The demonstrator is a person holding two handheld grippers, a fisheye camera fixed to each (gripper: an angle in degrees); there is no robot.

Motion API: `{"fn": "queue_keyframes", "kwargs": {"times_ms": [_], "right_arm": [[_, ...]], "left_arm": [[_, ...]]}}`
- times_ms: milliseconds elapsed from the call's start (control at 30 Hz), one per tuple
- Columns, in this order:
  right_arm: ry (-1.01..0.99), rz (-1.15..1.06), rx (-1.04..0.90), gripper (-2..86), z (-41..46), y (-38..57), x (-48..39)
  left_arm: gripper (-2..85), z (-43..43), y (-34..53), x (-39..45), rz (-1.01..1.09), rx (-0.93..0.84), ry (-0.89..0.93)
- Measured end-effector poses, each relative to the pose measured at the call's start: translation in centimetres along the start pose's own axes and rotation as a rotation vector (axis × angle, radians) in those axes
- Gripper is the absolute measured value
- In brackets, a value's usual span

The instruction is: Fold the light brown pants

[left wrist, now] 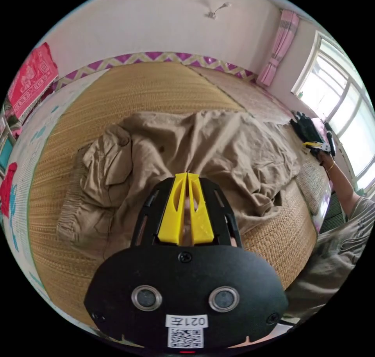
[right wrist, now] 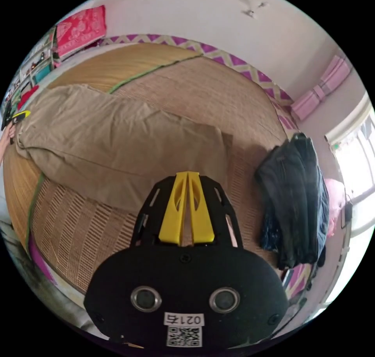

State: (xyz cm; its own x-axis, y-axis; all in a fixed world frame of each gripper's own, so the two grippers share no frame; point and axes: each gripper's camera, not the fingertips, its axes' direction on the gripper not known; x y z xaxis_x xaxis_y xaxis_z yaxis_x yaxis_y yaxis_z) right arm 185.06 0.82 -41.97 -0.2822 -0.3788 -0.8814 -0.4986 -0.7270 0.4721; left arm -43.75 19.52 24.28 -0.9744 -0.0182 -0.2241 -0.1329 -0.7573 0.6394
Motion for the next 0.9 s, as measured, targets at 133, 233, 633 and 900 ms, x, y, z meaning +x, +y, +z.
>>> {"fn": "queue_keyframes", "kwargs": {"times_ms": [133,233,633,900], "right_arm": [[0.101,-0.025,-0.105,-0.7,6.3,7.8,3.1],[0.096,0.010,-0.129,-0.7,8.7,12.9,5.1],[0.045,0.159,-0.082,-0.4,21.6,37.6,14.7],[-0.185,0.493,0.034,7.8,33.3,56.8,22.1]], "left_arm": [[-1.0,1.6,2.7,-3.2,-0.125,-0.004,0.008],[-1.0,1.3,4.0,-4.3,-0.173,0.011,0.001],[-1.0,-4.7,8.8,-11.1,-0.315,0.043,-0.078],[-1.0,-7.2,15.1,-17.3,-0.479,0.165,-0.051]]}}
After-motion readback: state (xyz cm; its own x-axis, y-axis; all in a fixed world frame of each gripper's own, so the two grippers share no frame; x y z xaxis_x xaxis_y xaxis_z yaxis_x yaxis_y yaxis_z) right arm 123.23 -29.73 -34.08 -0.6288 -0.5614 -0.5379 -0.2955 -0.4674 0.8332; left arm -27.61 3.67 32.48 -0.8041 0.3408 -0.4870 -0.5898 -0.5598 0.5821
